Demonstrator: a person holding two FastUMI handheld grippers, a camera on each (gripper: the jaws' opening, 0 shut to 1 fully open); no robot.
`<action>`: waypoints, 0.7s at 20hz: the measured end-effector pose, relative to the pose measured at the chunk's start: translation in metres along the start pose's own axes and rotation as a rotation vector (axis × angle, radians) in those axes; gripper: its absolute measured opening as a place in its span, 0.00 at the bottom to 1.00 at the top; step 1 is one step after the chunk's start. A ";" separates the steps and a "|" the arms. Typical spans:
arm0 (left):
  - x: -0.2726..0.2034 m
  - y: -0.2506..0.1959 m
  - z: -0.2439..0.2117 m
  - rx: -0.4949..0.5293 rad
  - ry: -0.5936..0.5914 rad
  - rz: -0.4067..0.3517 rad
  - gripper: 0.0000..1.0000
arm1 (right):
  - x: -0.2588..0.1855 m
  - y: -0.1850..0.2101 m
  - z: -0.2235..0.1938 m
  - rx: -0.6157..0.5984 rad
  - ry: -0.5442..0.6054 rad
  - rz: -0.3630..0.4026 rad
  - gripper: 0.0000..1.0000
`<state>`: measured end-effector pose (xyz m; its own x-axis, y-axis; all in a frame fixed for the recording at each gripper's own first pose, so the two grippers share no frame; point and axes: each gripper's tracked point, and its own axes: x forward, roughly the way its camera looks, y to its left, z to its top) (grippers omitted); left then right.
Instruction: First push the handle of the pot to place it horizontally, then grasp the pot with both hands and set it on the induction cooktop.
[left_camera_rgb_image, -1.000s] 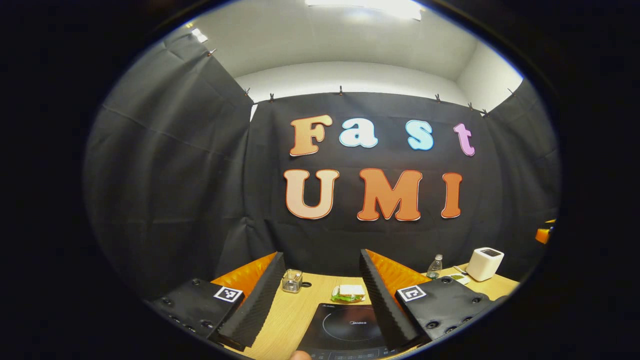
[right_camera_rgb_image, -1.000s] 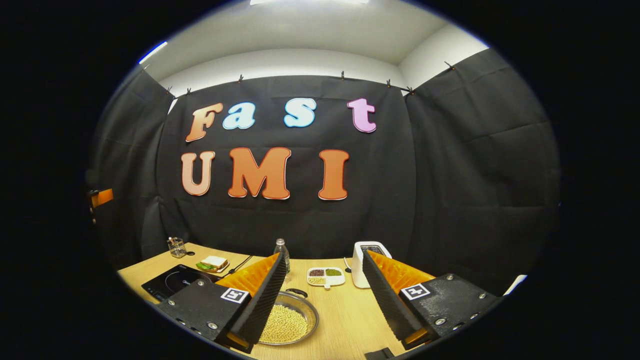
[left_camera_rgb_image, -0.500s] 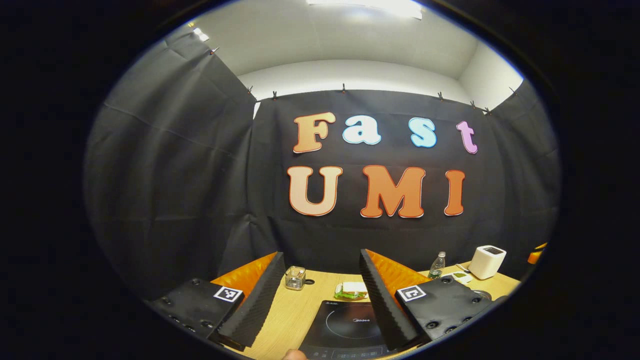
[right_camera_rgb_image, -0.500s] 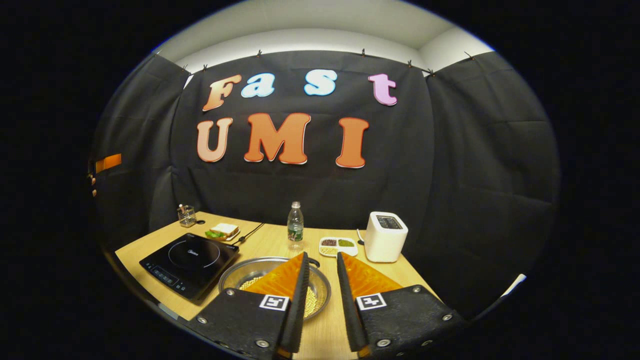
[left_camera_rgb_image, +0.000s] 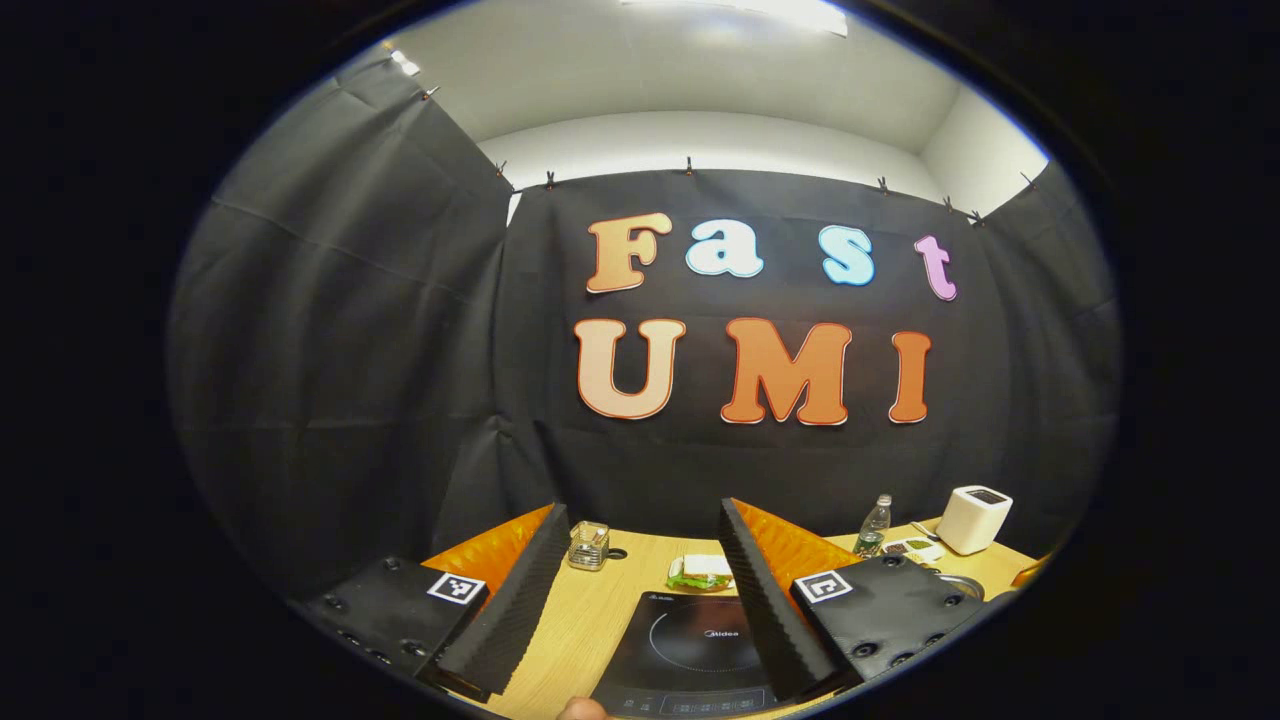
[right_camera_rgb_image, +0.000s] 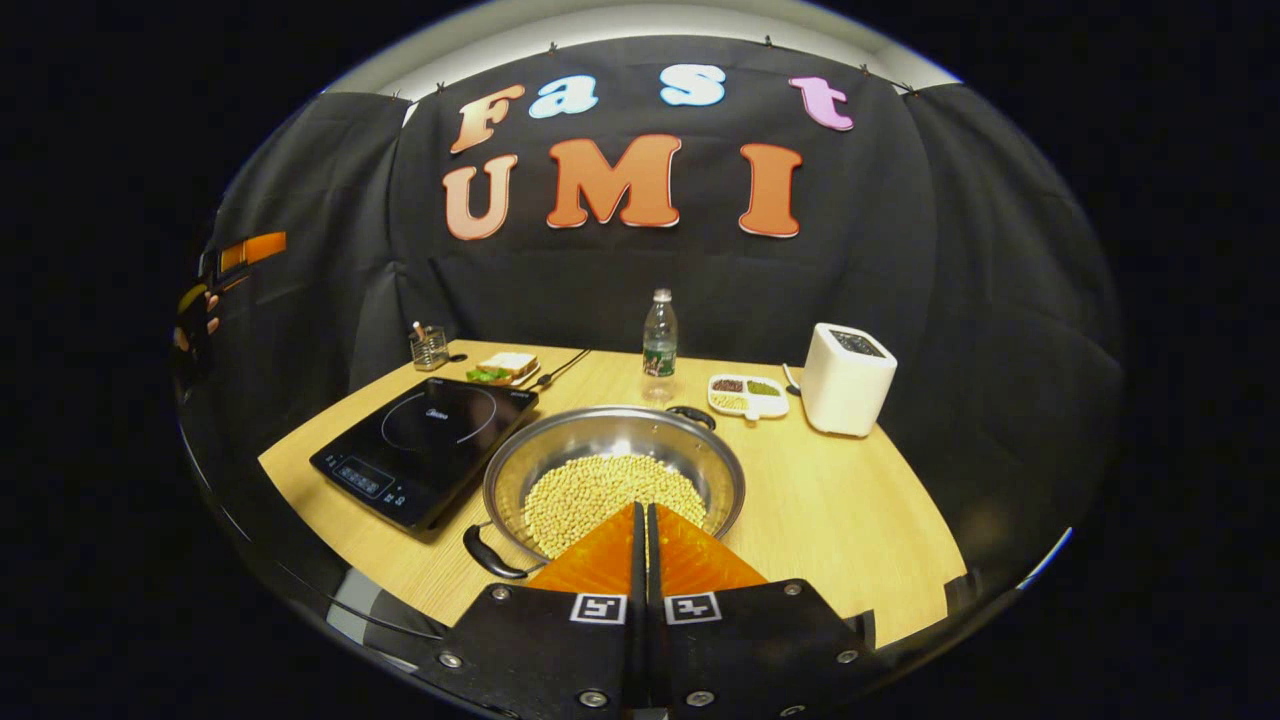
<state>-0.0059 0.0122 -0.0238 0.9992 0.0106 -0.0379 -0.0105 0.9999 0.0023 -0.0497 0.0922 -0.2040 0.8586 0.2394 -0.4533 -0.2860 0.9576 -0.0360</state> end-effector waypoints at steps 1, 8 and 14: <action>0.000 0.000 -0.002 0.000 0.002 0.001 0.97 | 0.003 0.005 -0.010 -0.007 0.023 0.013 0.00; 0.007 0.003 -0.015 0.012 0.028 0.005 0.97 | 0.015 0.041 -0.062 -0.079 0.163 0.106 0.00; 0.011 0.006 -0.023 0.002 0.045 0.011 0.97 | 0.025 0.076 -0.092 -0.121 0.250 0.194 0.00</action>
<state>0.0044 0.0181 -0.0474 0.9963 0.0220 -0.0827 -0.0217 0.9998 0.0052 -0.0894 0.1566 -0.2994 0.6565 0.3541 -0.6660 -0.4948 0.8686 -0.0260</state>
